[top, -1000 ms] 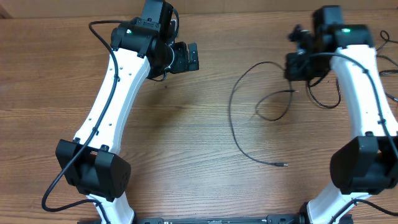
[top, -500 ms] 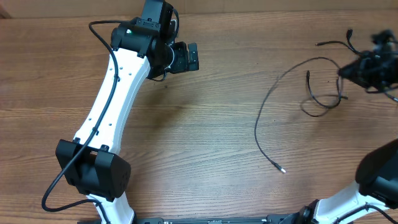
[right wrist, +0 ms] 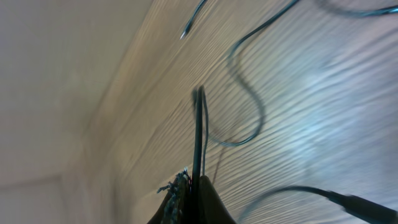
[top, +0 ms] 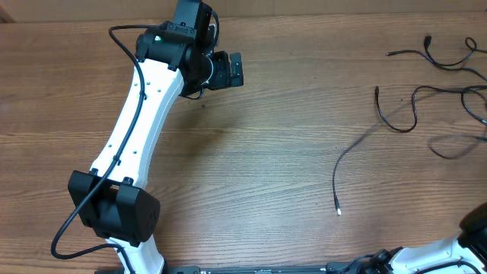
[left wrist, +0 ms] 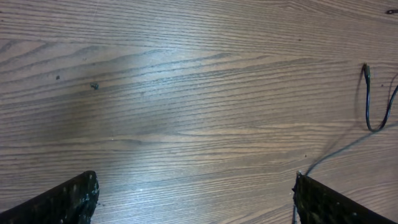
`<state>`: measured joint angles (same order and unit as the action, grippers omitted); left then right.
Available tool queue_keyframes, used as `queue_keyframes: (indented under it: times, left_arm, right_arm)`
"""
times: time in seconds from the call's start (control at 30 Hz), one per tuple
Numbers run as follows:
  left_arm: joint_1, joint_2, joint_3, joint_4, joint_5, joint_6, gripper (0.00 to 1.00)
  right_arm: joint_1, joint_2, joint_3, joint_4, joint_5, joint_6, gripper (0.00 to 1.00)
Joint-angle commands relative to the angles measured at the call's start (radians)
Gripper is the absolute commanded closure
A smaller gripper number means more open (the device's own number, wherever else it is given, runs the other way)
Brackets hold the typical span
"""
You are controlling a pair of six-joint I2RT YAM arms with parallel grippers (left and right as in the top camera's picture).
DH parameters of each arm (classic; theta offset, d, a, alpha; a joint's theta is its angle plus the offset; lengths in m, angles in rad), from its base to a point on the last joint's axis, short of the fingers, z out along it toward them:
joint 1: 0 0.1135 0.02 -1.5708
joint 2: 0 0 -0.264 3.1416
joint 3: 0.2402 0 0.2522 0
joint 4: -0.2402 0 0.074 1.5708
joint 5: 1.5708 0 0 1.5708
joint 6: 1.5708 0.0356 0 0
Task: Untangle cables
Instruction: 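Lay the cable at the right side and withdraw the right gripper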
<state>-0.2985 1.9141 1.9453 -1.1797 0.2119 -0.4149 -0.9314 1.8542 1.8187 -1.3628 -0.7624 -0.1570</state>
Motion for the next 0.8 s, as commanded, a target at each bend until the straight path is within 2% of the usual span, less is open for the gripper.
queue_keyframes:
  times: [0.0,0.27,0.57,0.77]
  left_arm:
    - [0.003,0.005,0.007,0.002,-0.006,0.011,0.01]
    - [0.003,0.005,0.007,0.002,-0.006,0.011,0.00]
    - [0.003,0.005,0.007,0.002,-0.006,0.011,0.00]
    - [0.003,0.005,0.007,0.002,-0.006,0.011,0.00]
  right_arm:
    - [-0.090,-0.039,0.029,0.027,-0.079,0.004,0.96]
    - [-0.266,-0.039,0.029,0.190,-0.451,0.014,0.96]
    - [-0.315,-0.038,0.028,0.449,-0.435,0.196,0.96]
    - [-0.314,-0.038,0.028,0.579,-0.266,0.259,0.96]
